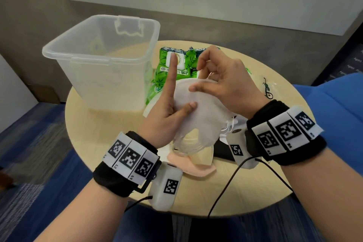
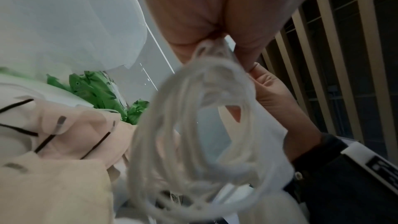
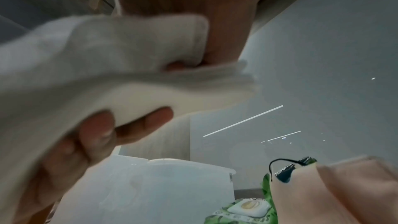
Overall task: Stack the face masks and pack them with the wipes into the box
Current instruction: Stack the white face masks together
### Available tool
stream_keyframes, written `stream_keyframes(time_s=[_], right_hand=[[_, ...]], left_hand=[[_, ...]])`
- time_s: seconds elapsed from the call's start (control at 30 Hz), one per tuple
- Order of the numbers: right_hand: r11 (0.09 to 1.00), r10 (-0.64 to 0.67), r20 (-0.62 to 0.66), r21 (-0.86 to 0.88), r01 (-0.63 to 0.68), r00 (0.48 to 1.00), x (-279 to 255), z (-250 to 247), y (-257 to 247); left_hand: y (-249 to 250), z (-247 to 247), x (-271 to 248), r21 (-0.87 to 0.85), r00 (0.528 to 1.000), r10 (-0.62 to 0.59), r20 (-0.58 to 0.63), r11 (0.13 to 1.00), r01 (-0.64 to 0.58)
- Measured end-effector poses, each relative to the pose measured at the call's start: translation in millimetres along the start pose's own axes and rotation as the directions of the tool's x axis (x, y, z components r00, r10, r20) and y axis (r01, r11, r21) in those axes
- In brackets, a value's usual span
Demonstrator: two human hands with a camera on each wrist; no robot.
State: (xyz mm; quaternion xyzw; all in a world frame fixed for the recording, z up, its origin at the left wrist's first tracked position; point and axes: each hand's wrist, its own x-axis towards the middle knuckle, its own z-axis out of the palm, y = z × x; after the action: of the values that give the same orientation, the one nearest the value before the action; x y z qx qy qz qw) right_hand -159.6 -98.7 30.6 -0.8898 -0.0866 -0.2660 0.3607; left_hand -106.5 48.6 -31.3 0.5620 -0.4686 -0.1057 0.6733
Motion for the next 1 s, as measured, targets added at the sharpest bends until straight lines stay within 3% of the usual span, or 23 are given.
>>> stream_keyframes(time_s=[0.1,0.2,0.27,0.33,0.4,0.53,0.67,0.73,0.8,0.83,0.9,0.93,1.0], right_hand=[[0.993,0.016,-0.079,-0.111,-0.025,0.997,-2,4,4],[0.957,0.213,-0.160,-0.163,-0.238,0.964,-9,2,12],[0.902,0.431,-0.112,0.014,-0.432,0.896,-14,-5,17],[0.804,0.551,0.066,0.227,-0.550,0.832,-19,-8,17],[0.779,0.510,0.166,0.325,-0.535,0.844,-21,-6,13],[0.787,0.437,0.126,0.425,-0.447,0.890,-22,0,7],[0.799,0.465,0.102,0.380,-0.467,0.879,-28,-3,8],[0.811,0.511,0.047,0.304,-0.500,0.858,-35,-13,20],[0.816,0.577,-0.011,0.067,-0.575,0.817,-47,-25,41],[0.775,0.626,-0.018,-0.095,-0.624,0.780,-56,-29,52],[0.614,0.753,0.016,-0.376,-0.694,0.658,-75,-31,69],[0.554,0.793,0.040,-0.460,-0.694,0.607,-83,-28,75],[0.513,0.823,0.058,-0.502,-0.696,0.565,-95,-17,81]], left_hand=[[2,2,-1,-0.017,1.000,-0.015,-0.019,1.000,0.015],[4,0,-1,0.036,0.990,-0.032,-0.139,0.999,0.038],[6,-3,0,-0.048,0.977,-0.073,-0.198,0.997,0.065],[7,-3,1,-0.103,0.972,-0.092,-0.218,0.992,0.071],[6,-2,2,-0.094,0.972,-0.096,-0.214,0.993,0.077],[1,1,2,-0.090,0.976,-0.121,-0.183,0.990,0.106],[-2,-1,1,-0.032,0.967,-0.162,-0.197,0.987,0.159],[-5,-5,1,-0.007,0.953,-0.178,-0.246,0.983,0.182],[-8,-10,-1,0.005,0.933,-0.182,-0.309,0.981,0.193],[-10,-12,-2,0.009,0.925,-0.183,-0.334,0.980,0.197],[-12,-16,-5,0.016,0.913,-0.187,-0.363,0.978,0.207],[-13,-18,-7,0.020,0.908,-0.191,-0.373,0.977,0.213],[-14,-19,-9,0.036,0.904,-0.198,-0.378,0.973,0.228]])
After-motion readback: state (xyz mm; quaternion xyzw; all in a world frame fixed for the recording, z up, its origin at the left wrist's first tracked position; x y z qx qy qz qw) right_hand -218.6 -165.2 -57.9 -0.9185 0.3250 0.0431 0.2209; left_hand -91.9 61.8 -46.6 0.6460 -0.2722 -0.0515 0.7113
